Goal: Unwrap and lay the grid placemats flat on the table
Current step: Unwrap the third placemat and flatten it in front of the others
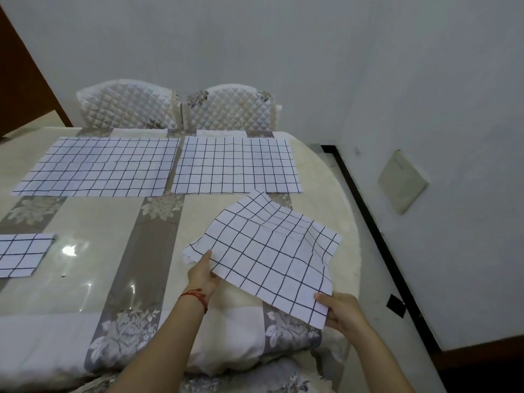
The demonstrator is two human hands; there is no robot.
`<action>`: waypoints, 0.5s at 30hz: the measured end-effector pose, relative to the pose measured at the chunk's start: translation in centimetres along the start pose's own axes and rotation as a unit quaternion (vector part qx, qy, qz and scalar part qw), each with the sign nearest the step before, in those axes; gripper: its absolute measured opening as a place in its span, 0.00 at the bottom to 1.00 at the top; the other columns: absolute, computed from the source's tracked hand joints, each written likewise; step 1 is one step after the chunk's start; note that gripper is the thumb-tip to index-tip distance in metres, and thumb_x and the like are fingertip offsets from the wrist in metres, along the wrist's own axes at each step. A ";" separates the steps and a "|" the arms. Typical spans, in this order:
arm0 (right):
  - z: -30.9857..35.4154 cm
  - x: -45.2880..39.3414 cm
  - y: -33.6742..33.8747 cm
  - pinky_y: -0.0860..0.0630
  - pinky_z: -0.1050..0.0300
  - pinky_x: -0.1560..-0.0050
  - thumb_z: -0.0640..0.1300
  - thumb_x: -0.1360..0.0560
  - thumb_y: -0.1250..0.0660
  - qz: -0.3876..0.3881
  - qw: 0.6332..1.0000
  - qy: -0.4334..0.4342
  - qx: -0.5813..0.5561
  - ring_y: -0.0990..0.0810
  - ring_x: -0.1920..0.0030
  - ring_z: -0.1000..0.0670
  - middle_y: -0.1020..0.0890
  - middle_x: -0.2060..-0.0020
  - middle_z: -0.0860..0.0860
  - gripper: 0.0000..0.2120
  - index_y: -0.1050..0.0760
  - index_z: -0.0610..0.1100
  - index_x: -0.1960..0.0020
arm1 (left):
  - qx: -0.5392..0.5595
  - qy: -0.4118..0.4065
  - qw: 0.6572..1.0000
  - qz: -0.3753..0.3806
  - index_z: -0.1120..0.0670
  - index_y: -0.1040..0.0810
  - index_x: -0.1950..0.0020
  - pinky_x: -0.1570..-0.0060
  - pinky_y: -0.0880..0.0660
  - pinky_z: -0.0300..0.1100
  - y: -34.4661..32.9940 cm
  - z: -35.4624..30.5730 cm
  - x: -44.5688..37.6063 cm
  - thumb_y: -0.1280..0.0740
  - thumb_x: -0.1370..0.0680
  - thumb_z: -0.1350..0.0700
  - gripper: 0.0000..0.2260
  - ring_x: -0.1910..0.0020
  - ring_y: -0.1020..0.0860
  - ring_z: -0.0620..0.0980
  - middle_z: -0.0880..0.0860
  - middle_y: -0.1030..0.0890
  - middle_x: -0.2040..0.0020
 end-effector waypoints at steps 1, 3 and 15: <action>-0.3 0.0 0.8 0.22 0.60 0.75 0.34 0.27 0.33 -0.003 1.000 -0.008 0.012 0.19 0.69 0.46 0.18 0.70 0.43 0.02 0.25 0.35 0.57 | -0.017 -0.008 1.000 -0.011 0.62 0.26 0.42 0.43 0.26 0.52 0.4 -0.3 -0.2 0.32 0.26 0.60 0.13 0.57 0.23 0.55 0.57 0.22 0.54; -1.0 -0.3 2.6 0.25 0.62 0.79 0.32 0.28 0.33 -0.020 0.999 -0.016 0.034 0.21 0.78 0.51 0.21 0.80 0.47 0.03 0.25 0.34 0.60 | -0.049 -0.017 0.998 -0.028 0.63 0.26 0.41 0.41 0.27 0.53 1.5 -0.8 -1.4 0.30 0.27 0.61 0.16 0.54 0.23 0.56 0.59 0.22 0.48; -2.4 -3.8 8.8 0.20 0.56 0.67 0.30 0.29 0.32 -0.132 0.989 0.024 0.064 0.21 0.67 0.45 0.20 0.59 0.36 0.09 0.24 0.25 0.51 | -0.119 -0.055 0.991 -0.030 0.58 0.22 0.65 0.56 0.23 0.44 5.9 -1.1 -1.6 0.33 0.29 0.68 0.07 0.59 0.21 0.53 0.55 0.21 0.62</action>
Point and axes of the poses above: each hand's wrist, its own x-axis away from the middle knuckle, its own y-axis out of the back of the hand, z = x × y, the point moved 8 cm from there along -x, towards the middle knuckle
